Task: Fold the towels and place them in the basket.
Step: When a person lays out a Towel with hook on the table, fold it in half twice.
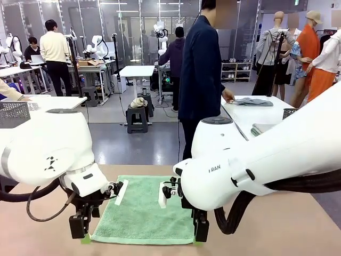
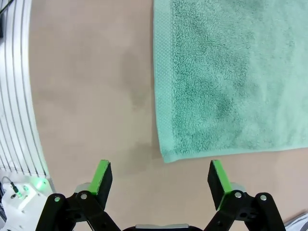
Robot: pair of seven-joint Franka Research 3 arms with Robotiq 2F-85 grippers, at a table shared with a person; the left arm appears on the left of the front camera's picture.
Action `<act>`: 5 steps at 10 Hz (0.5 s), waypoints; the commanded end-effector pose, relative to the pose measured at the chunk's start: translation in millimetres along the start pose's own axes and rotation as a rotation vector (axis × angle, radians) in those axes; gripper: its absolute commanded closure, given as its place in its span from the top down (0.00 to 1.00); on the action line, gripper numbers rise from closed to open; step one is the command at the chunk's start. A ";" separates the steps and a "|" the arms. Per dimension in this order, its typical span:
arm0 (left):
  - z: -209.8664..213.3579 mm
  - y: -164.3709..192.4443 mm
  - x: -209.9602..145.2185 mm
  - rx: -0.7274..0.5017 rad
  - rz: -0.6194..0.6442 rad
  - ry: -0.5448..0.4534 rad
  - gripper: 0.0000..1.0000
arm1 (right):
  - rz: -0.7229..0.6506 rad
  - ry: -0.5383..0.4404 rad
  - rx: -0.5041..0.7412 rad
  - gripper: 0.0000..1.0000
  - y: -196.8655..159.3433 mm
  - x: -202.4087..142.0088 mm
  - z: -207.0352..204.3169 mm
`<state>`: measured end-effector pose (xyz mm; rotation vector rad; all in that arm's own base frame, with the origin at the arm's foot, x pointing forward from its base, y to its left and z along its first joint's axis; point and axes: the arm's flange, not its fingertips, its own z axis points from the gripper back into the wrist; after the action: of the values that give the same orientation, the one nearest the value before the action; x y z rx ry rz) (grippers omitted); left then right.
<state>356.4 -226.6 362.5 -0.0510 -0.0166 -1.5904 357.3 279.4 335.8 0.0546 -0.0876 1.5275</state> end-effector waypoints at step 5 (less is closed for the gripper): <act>-36.9 15.3 -10.8 0.073 -0.023 -0.018 1.00 | 0.006 0.058 -0.009 1.00 -25.4 1.6 -40.4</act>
<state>367.7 -219.1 331.0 -0.0352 -0.0707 -1.5856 379.4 277.2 297.7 0.0281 -0.0490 1.5528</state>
